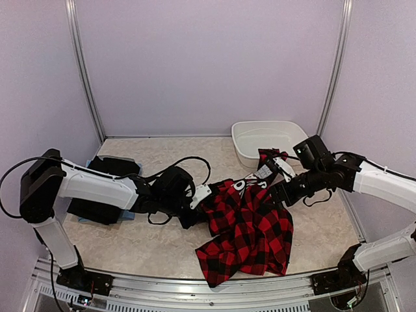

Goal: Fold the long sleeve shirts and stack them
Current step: Pick up the crumpled shirt from the center of the board.

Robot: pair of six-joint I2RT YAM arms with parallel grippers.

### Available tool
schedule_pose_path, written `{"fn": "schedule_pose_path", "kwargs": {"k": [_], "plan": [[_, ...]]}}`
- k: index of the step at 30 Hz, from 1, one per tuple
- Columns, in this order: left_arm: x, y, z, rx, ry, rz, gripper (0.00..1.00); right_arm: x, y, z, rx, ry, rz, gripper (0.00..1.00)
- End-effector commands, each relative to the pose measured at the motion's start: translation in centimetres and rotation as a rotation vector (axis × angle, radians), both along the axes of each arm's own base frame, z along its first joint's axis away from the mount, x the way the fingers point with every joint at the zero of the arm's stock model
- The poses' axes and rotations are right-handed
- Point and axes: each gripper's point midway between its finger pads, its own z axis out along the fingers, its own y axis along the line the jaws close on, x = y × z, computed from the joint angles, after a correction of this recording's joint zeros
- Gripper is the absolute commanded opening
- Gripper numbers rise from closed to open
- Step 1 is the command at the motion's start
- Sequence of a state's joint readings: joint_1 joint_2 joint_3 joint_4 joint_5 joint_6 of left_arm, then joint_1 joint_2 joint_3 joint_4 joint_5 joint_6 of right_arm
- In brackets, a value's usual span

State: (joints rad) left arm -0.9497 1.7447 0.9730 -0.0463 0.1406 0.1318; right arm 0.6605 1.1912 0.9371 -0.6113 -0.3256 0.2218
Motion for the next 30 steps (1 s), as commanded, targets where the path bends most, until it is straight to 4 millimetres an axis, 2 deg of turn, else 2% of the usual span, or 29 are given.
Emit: {"fn": "schedule_pose_path", "kwargs": {"k": [1, 4, 7, 9, 10, 11, 13, 18, 21, 27, 30], "plan": [[-1.0, -0.6, 0.7, -0.052, 0.024, -0.024, 0.04, -3.0, -0.2, -3.8, -0.103, 0.091, 0.001, 0.72], [-0.6, -0.3, 1.3, -0.069, 0.023, 0.005, 0.0, -4.4, 0.5, -6.2, -0.174, 0.114, 0.017, 0.67], [0.5, -0.2, 3.9, -0.156, 0.007, 0.034, 0.0, -4.6, 0.7, -8.2, -0.224, 0.125, 0.008, 0.54], [0.9, 0.2, 5.6, -0.201, 0.0, 0.045, 0.0, -3.9, 0.3, -9.1, -0.27, 0.116, -0.027, 0.37], [1.0, 0.3, 6.3, -0.214, -0.007, 0.05, 0.0, -3.4, 0.0, -9.3, -0.298, 0.105, -0.049, 0.26], [1.1, 0.6, 7.5, -0.231, -0.031, 0.063, 0.0, -3.0, -0.2, -9.4, -0.318, 0.098, -0.066, 0.09], [1.2, 1.1, 9.0, -0.252, -0.06, 0.076, 0.0, -2.4, -0.5, -9.5, -0.351, 0.087, -0.08, 0.0], [2.0, 2.6, 13.0, -0.328, -0.138, 0.126, 0.0, -1.4, -1.2, -9.3, -0.413, 0.05, -0.113, 0.0], [2.5, 3.5, 14.2, -0.352, -0.173, 0.16, 0.0, -1.1, -1.1, -8.0, -0.38, 0.02, -0.127, 0.0], [3.3, 5.3, 17.3, -0.407, -0.253, 0.244, 0.0, -0.2, -1.8, -3.4, -0.253, -0.056, -0.186, 0.0], [4.2, 6.8, 19.7, -0.449, -0.289, 0.313, 0.0, 0.7, -2.7, -0.1, -0.201, -0.116, -0.228, 0.0]]}}
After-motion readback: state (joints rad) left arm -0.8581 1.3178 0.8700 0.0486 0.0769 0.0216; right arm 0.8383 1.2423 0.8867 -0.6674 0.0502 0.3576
